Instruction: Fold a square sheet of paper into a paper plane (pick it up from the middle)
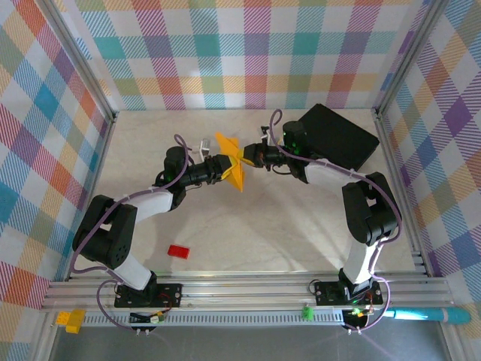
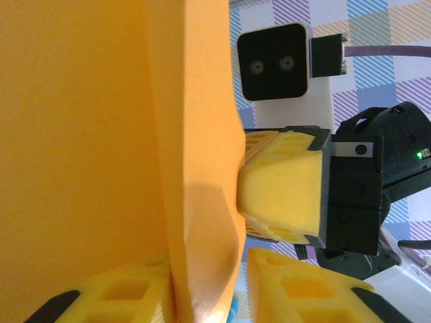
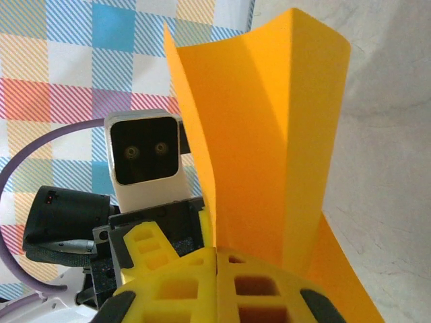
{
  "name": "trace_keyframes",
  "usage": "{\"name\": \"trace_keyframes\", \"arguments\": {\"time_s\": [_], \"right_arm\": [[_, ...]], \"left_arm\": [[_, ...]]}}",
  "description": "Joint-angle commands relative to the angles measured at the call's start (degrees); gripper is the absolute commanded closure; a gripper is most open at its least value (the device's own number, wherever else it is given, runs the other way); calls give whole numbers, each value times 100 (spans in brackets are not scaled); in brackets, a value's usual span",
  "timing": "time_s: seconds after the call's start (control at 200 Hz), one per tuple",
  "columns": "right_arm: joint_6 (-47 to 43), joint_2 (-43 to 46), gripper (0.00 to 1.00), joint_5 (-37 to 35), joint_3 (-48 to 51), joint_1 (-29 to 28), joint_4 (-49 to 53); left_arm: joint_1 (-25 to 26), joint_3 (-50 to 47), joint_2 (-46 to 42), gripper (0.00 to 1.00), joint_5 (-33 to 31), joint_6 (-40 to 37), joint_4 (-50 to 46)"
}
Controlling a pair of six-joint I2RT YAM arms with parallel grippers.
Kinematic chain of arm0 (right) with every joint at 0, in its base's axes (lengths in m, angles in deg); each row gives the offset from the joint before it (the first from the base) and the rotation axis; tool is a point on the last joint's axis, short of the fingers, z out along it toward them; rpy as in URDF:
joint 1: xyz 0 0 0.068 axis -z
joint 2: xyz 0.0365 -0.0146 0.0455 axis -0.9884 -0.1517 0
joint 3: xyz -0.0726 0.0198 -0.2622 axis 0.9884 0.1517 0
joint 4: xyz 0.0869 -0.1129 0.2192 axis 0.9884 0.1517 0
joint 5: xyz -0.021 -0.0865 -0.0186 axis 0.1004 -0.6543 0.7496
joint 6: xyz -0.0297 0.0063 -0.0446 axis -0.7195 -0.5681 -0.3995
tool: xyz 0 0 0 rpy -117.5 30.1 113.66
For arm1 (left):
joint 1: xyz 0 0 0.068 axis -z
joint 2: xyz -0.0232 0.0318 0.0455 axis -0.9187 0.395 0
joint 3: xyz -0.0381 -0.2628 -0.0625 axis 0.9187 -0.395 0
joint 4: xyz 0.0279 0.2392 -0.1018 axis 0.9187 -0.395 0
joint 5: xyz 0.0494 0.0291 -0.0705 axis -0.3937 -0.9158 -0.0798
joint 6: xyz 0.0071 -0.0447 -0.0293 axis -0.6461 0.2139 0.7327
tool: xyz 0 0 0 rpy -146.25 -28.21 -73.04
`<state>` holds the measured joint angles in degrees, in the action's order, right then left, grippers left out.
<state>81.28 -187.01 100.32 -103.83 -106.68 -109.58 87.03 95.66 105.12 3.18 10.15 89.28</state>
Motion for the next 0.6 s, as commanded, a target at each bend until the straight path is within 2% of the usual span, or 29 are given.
{"name": "trace_keyframes", "arguments": {"time_s": [0.0, 0.45, 0.53, 0.595], "right_arm": [[61, 119, 97, 120, 76, 58, -245], [11, 172, 87, 129, 178, 155, -210], [-15, 194, 81, 120, 177, 175, -130], [-121, 262, 71, 24, 185, 207, 86]], "left_arm": [[18, 54, -47, 73, 10, -2, 322], [10, 68, -14, 88, -57, -2, 261], [10, 82, 1, 90, -69, -6, 239], [1, 99, 1, 91, -95, -51, 178]]}}
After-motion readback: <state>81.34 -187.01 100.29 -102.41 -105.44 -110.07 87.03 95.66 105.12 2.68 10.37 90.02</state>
